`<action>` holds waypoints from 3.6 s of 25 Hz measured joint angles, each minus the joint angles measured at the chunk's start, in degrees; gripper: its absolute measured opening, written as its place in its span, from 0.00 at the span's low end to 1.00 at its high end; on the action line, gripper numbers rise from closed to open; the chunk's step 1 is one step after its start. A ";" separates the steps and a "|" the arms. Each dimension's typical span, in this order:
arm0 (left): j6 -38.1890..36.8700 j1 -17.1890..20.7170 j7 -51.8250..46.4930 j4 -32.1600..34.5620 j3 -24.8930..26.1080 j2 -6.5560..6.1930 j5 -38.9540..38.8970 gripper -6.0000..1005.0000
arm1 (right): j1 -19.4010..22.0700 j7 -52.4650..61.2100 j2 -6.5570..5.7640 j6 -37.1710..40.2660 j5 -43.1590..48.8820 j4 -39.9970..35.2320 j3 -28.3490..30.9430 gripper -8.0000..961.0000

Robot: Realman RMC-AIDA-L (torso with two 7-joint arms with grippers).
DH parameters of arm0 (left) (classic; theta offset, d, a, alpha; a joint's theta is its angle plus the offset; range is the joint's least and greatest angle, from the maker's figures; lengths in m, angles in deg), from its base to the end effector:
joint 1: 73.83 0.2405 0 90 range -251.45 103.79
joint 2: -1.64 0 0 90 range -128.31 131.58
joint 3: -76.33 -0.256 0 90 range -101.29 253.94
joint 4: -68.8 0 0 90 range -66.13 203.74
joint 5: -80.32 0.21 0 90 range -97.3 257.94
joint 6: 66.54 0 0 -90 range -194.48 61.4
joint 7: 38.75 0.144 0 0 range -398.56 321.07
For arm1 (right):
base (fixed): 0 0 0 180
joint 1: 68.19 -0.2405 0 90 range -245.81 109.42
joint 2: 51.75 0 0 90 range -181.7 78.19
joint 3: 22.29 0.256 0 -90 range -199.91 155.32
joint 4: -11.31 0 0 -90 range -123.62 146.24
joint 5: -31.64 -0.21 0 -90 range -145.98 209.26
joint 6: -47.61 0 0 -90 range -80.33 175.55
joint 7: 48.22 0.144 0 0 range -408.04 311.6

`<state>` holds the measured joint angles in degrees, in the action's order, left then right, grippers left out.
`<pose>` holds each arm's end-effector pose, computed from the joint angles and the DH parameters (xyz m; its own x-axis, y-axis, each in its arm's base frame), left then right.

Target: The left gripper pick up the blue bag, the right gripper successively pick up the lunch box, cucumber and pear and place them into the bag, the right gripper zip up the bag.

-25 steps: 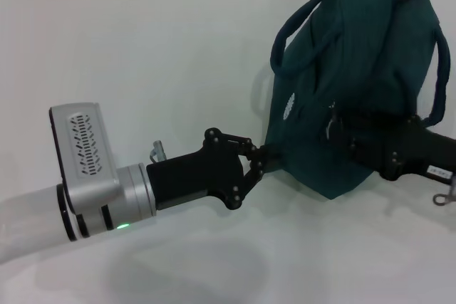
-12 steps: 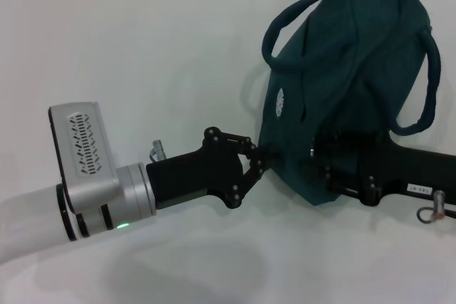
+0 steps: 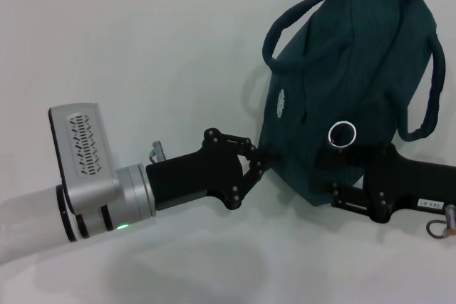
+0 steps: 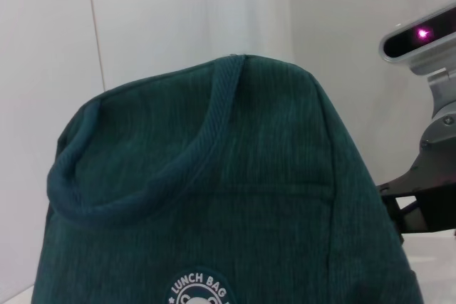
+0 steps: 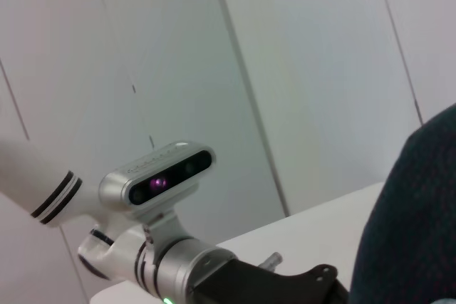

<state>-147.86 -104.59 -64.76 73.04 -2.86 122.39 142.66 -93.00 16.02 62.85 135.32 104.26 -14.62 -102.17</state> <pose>-0.2547 0.2740 -0.0991 0.7964 -0.0527 0.6025 0.1945 -0.9209 -0.3377 0.2486 0.2857 -0.0407 0.7256 -0.2531 -0.6398 -0.3329 -0.9429 -0.0045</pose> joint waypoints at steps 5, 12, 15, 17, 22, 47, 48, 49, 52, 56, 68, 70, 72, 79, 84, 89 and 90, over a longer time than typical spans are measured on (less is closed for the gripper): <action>0.00 0.09 0.00 -0.01 0.00 0.00 0.07 0.05 | 0.35 0.16 0.32 -1.01 0.14 0.45 2.66 0.47; 0.02 0.31 0.00 -0.02 0.00 0.00 0.12 0.05 | 2.33 0.08 0.38 -1.86 -0.32 -0.18 4.66 0.47; 0.01 0.32 0.00 -0.02 0.00 0.00 0.18 0.05 | 3.31 -0.23 0.42 -1.94 -1.02 -0.87 5.96 0.47; 0.00 0.24 0.00 -0.01 0.00 0.00 0.22 0.05 | 3.58 -0.46 0.46 -1.85 -1.07 -0.88 6.70 0.47; -0.02 0.11 -0.25 -0.01 0.00 0.00 0.28 0.05 | 3.26 -0.58 0.50 -1.90 -0.31 -0.71 6.42 0.47; -0.68 0.03 -0.62 0.03 -0.18 0.00 0.17 0.05 | -0.89 -0.35 0.89 0.16 2.16 -1.23 -0.71 0.47; -0.68 0.05 -0.62 0.02 -0.18 0.00 0.15 0.05 | -0.84 -0.46 0.81 0.67 2.17 -1.26 -0.88 0.47; -0.68 0.09 -0.62 0.02 -0.18 0.00 0.14 0.05 | -0.74 -0.53 0.74 1.11 2.19 -1.27 -0.96 0.47; -0.69 0.24 -0.62 0.01 -0.18 0.01 0.10 0.05 | -0.25 -0.62 0.53 1.90 2.19 -1.29 -0.72 0.47; -0.68 0.42 -0.62 -0.02 -0.18 0.00 0.09 0.05 | 0.19 -0.63 0.39 2.00 2.17 -1.32 -0.59 0.47; -0.69 0.44 -0.62 -0.01 -0.17 0.00 0.18 0.06 | 0.28 -0.64 0.23 1.53 2.10 -1.32 -0.63 0.31; -0.70 0.44 -0.62 -0.02 -0.17 0.00 0.20 0.06 | 0.28 -0.62 0.14 1.43 2.08 -1.31 -0.63 0.30; -0.71 0.44 -0.62 -0.01 -0.17 0.00 0.21 0.06 | 0.28 -0.53 -0.02 1.30 2.08 -1.28 -0.62 0.29; -0.76 0.33 -0.62 -0.01 -0.18 0.00 0.21 0.07 | 1.15 -0.55 -0.43 0.37 1.99 -1.37 -0.62 0.26; -0.76 0.21 -0.62 0.20 -0.18 0.00 0.26 0.08 | 1.38 -2.21 -0.46 0.36 1.99 -1.46 -0.62 0.17; -0.77 0.24 -0.62 0.31 -0.18 0.00 0.31 0.08 | 2.71 -6.88 -0.08 2.19 1.52 -2.21 0.98 0.08; -0.77 0.26 -0.62 0.31 -0.17 0.00 0.31 0.08 | 3.30 -7.51 -0.01 2.82 1.51 -2.72 2.09 0.07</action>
<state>-148.64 -104.33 -65.38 73.35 -3.03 122.39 142.97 -89.69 8.51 62.84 138.14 105.77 -17.34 -100.08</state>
